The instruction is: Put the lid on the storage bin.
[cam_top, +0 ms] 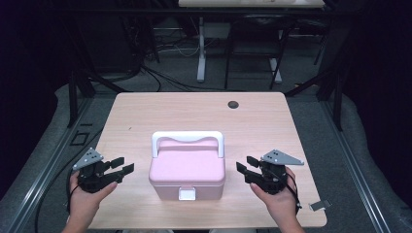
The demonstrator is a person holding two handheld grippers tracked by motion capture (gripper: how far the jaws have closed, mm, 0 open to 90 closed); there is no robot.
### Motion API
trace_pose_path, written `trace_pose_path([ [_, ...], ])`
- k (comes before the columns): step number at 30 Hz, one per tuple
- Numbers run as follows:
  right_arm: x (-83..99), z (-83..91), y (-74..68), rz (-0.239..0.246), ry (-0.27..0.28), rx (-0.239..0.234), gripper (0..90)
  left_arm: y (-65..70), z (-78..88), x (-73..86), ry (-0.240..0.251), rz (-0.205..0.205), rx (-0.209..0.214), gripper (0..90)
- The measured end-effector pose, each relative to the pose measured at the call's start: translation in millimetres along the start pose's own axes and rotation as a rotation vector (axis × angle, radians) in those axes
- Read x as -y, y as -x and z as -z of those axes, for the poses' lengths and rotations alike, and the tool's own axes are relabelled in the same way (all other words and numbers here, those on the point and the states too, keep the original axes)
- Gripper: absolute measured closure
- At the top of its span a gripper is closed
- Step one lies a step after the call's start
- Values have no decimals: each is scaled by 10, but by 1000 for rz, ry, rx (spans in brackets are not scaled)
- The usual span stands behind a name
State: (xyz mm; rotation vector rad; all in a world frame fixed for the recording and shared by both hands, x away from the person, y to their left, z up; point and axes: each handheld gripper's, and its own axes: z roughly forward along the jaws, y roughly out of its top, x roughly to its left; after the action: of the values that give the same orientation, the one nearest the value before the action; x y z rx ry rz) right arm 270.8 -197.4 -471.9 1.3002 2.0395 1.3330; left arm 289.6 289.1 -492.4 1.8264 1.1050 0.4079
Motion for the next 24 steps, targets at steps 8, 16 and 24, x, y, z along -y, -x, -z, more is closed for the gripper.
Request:
trace_pose_path([
  [8,91,-82,111,-26,-2,18,460,-94,-82,161,0,27,-14,462],
  [16,270,-136,158,-26,-1,109,458,-144,-142,301,1,42,-8,463],
  [24,446,-190,213,-14,-8,104,453,-174,-158,379,-15,28,-45,450],
])
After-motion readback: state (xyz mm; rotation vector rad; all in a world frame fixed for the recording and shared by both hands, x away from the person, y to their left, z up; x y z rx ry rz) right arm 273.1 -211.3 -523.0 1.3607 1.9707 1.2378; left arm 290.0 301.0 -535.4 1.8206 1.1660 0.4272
